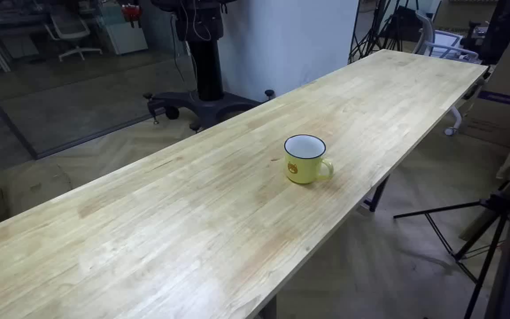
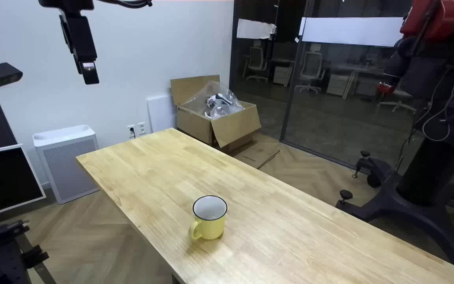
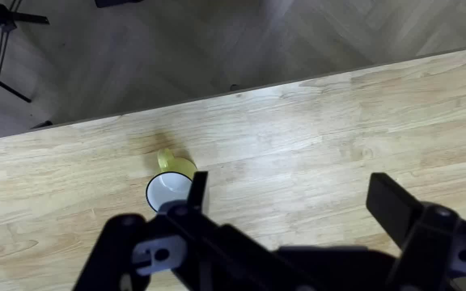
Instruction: Pick up the yellow cup from the table and move it slightly forward.
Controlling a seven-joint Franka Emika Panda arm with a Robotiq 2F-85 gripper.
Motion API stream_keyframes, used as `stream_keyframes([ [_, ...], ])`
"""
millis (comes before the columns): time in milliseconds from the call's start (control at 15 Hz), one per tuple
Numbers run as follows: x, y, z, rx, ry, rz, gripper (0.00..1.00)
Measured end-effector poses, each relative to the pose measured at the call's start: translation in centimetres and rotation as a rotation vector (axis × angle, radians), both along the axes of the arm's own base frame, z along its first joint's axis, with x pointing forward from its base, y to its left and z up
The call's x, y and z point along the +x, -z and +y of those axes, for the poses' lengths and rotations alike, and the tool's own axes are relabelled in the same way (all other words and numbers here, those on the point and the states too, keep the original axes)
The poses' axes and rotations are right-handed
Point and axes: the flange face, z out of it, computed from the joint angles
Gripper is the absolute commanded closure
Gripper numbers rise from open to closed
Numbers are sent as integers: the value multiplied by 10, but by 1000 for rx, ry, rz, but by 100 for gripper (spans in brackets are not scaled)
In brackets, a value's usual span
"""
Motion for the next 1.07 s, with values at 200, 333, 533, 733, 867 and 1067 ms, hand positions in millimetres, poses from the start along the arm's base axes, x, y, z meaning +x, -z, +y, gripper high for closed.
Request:
stream_keyframes([
  [200, 0, 0, 0, 0, 0, -2, 0],
  [333, 0, 0, 0, 0, 0, -2, 0],
  [533, 0, 0, 0, 0, 0, -2, 0],
  [733, 0, 0, 0, 0, 0, -3, 0],
  [867, 0, 0, 0, 0, 0, -3, 0],
  [1067, 1, -1, 0, 0, 0, -12, 0],
])
